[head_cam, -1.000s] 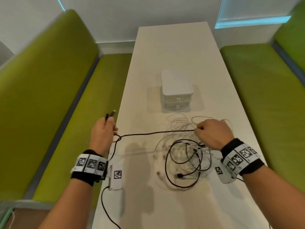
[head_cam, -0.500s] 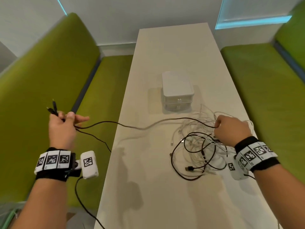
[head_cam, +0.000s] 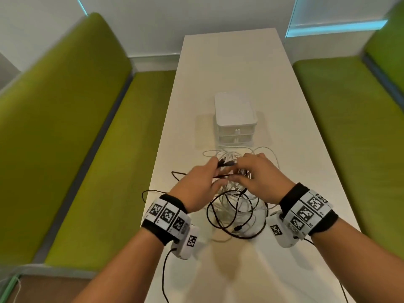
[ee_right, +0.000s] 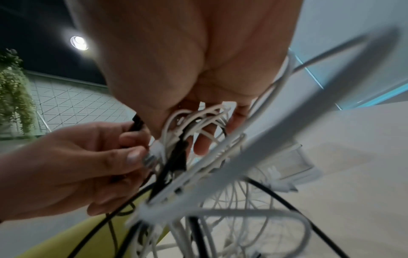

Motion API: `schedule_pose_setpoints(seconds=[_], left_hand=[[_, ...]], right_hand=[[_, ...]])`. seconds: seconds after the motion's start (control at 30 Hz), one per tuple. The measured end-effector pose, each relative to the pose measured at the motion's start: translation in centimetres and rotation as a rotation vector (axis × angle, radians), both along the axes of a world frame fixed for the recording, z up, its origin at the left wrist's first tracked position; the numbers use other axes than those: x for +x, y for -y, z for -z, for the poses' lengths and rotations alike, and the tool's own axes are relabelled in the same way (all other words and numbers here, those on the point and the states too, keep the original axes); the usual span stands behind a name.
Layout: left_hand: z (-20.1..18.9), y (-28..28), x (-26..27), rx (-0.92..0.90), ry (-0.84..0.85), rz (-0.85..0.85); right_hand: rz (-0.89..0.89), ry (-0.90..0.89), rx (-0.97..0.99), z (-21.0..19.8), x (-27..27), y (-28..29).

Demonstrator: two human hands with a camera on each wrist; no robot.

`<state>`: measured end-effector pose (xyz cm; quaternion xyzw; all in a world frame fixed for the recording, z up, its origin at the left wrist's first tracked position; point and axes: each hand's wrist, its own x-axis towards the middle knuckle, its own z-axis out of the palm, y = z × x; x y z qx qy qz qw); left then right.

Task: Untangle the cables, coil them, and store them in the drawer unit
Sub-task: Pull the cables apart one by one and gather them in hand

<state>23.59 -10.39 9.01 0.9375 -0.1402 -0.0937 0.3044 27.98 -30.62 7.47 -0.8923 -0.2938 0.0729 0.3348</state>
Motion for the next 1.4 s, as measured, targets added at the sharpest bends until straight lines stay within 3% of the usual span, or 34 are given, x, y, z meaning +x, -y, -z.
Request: schedule_pose_setpoints(seconds=[0.1,0.27,0.4,0.47,0.63,0.77,0.87,1.0,1.2,1.33,1.4], left_hand=[[0.2,0.2,0.3,0.067,0.009,0.001],[0.5,-0.1,0.9,0.264,0.006,-0.001],[0.8,-0.6,1.2,0.239,0.046,-0.076],[0.8,-0.6,1.1,0.226,0.076,-0.102],[0.5,-1.1,0.7,0.302,0.077,-0.143],[0.2,-0.9,0.0,0.197,0.091,-0.054],[-0.8,-0.2,-0.5,0.171,0.093,-0.002],[-0.8,-0.4,0.0,0.312,0.159,-0.021],[-0.7,-1.7,0.7,0.346,0.148,-0.181],[-0.9,-2.8,0.6,0.309,0.154,-0.210],[-1.1,-2.5,0.3,0.260,0.148,-0.196]], right_hand=[[0.059,-0.065,0.113,-0.1,0.1,1.2],[-0.010,-0.109,0.058,0.0,-0.1,2.5],[0.093,-0.214,-0.007,-0.5,-0.2,2.3],[0.130,-0.189,0.062,-0.8,-0.3,2.3],[0.009,-0.096,0.250,-1.4,-1.0,2.7],[0.037,0.139,0.271,-1.1,-1.5,2.7],[0.080,0.125,0.370,-1.3,-1.6,2.8],[0.020,0.051,0.086,-1.0,-1.5,2.9],[-0.117,-0.013,0.277,-2.4,-3.1,2.6],[-0.165,-0.053,0.050,-1.4,-2.4,4.2],[-0.037,-0.057,-0.010,-0.2,-1.8,4.9]])
